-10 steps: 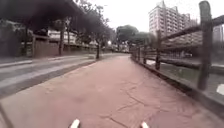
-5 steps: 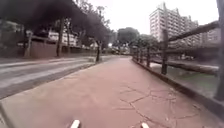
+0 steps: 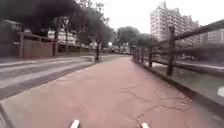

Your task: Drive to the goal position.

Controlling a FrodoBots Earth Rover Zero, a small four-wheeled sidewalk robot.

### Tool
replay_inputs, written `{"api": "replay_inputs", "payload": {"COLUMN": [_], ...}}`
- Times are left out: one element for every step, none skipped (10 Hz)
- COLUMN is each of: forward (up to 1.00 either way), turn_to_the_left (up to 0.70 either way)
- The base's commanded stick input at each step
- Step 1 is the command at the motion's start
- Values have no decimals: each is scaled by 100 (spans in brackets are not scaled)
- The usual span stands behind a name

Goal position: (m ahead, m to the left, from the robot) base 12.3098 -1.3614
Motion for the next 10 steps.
{"api": "replay_inputs", "payload": {"forward": [70,70,70,70,70,70,70,70,70,70], "turn_to_the_left": [0,0,0,0,0,0,0,0,0,0]}}
